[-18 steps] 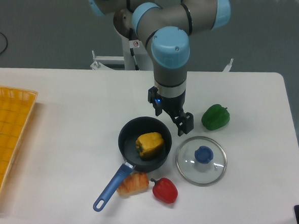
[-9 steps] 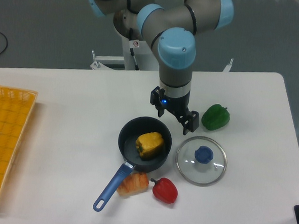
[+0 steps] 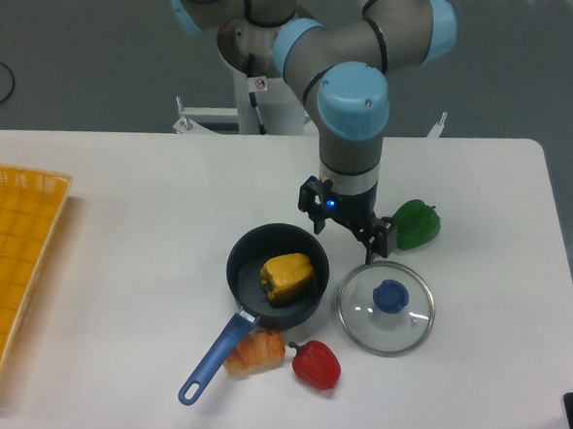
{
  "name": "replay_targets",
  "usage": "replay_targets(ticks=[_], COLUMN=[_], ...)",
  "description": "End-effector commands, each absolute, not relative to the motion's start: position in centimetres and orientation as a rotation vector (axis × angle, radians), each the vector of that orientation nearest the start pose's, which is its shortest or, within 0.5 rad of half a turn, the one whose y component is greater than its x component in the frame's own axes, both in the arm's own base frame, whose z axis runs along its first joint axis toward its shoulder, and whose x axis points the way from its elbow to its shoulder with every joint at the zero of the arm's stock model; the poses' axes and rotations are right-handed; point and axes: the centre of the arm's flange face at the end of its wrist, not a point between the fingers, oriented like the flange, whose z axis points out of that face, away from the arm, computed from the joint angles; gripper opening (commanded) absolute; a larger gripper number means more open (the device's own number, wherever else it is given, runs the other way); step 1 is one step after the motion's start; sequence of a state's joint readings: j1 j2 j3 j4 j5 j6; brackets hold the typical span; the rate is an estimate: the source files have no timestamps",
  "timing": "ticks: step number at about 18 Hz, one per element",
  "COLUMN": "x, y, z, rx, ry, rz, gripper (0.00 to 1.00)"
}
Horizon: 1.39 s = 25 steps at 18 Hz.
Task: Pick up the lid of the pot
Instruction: 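Move the open gripper over the blue knob of the glass lid, then lower the gripper onto the blue knob and close on it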
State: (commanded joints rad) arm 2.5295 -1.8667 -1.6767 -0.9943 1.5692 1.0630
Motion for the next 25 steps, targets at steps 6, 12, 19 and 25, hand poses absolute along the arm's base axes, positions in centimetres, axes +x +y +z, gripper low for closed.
replay_targets(ticks=[6,12,19,25], x=[-44.6,-48.3,-49.1,-49.6], y=[44.2,44.5,44.5,44.3], z=[32.5,29.3,26.5,24.2], rx=[-3.097,-3.13,-3.181,-3.237], ry=[0.286,0.379,0.44,0.455], rz=[0.285,0.247,0.21,0.188], gripper=[1.0,1.0,1.0,1.0])
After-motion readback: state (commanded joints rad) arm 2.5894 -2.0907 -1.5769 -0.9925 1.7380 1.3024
